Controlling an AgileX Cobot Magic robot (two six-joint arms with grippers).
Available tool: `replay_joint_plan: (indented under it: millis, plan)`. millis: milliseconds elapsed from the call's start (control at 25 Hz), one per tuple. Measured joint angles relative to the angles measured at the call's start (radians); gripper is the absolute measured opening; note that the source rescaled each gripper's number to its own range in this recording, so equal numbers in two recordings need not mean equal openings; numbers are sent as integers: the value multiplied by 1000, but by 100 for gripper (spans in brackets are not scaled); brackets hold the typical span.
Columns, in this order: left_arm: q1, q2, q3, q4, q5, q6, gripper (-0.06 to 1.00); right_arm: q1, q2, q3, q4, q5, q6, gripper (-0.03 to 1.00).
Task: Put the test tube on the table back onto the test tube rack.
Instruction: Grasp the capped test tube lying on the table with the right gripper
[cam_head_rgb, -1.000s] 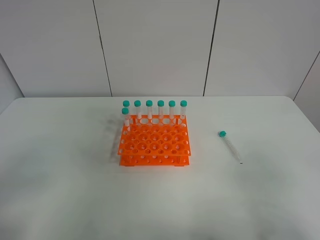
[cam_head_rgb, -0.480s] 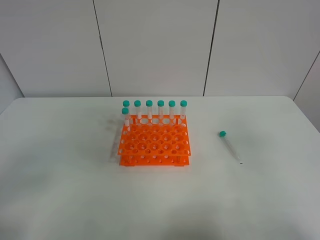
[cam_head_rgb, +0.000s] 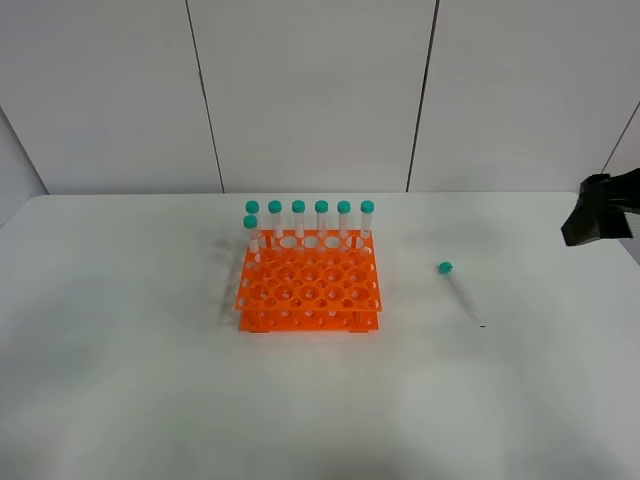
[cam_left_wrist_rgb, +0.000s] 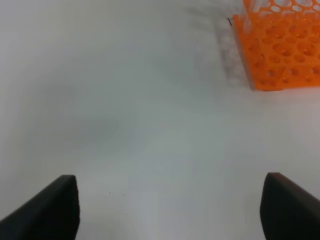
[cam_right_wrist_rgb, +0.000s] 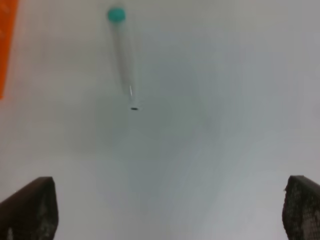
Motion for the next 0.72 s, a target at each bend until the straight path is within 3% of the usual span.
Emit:
replay_joint_plan:
  millis: [360, 720]
  plan:
    - [0, 0, 0, 0, 0, 0, 100, 97, 280, -93, 27, -33, -46, 100]
    - [0, 0, 0, 0, 0, 0, 100, 102, 397, -94, 27, -115, -30, 100]
